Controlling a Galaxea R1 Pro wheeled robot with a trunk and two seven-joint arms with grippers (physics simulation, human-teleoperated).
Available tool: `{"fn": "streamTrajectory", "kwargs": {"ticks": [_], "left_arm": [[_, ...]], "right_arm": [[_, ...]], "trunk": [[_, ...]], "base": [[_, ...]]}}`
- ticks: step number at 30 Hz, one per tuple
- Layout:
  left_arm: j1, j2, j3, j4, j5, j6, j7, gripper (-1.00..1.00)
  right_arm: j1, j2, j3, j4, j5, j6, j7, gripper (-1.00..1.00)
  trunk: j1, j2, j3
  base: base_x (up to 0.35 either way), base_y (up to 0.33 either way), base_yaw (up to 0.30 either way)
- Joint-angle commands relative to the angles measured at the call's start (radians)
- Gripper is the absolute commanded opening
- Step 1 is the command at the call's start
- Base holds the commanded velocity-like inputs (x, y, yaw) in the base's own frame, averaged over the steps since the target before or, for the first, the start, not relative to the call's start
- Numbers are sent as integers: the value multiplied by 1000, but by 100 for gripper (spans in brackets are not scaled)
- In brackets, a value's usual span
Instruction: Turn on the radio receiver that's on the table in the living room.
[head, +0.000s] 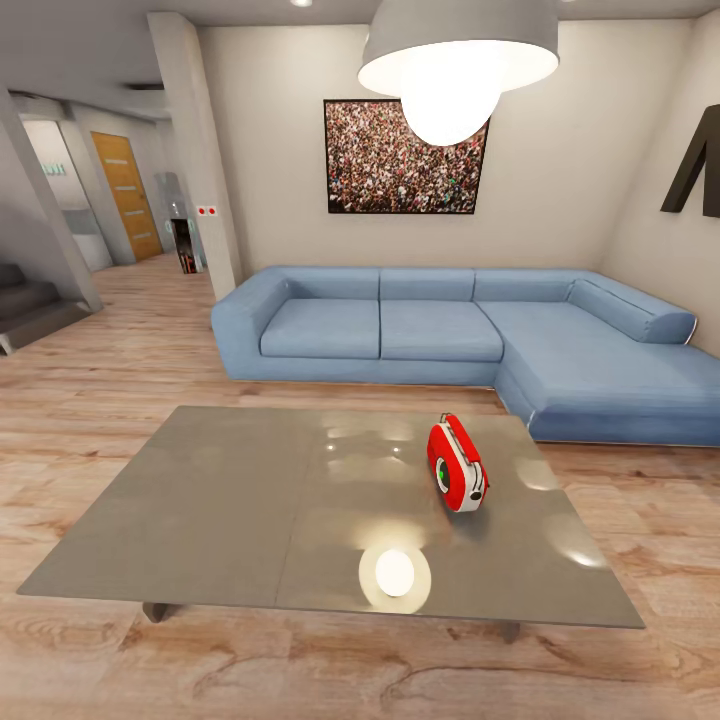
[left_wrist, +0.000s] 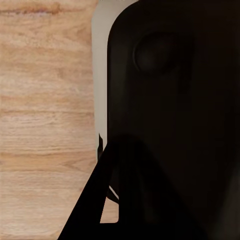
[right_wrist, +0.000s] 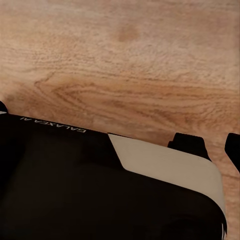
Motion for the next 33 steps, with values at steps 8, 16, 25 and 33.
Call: {"fn": "streamTrajectory", "kwargs": {"ticks": [8, 16, 25, 33], "left_arm": [[0, 0, 0, 0, 0, -1, 0, -100], [0, 0, 0, 0, 0, -1, 0, -100], [0, 0, 0, 0, 0, -1, 0, -100], [0, 0, 0, 0, 0, 0, 0, -100]], "right_arm": [[0, 0, 0, 0, 0, -1, 0, 100], [0, 0, 0, 0, 0, -1, 0, 100], [0, 0, 0, -1, 0, -1, 1, 100], [0, 0, 0, 0, 0, -1, 1, 100]], "trunk": [[0, 0, 0], [0, 0, 0], [0, 0, 0], [0, 0, 0]], "base": [[0, 0, 0], [0, 0, 0], [0, 0, 0], [0, 0, 0]]}}
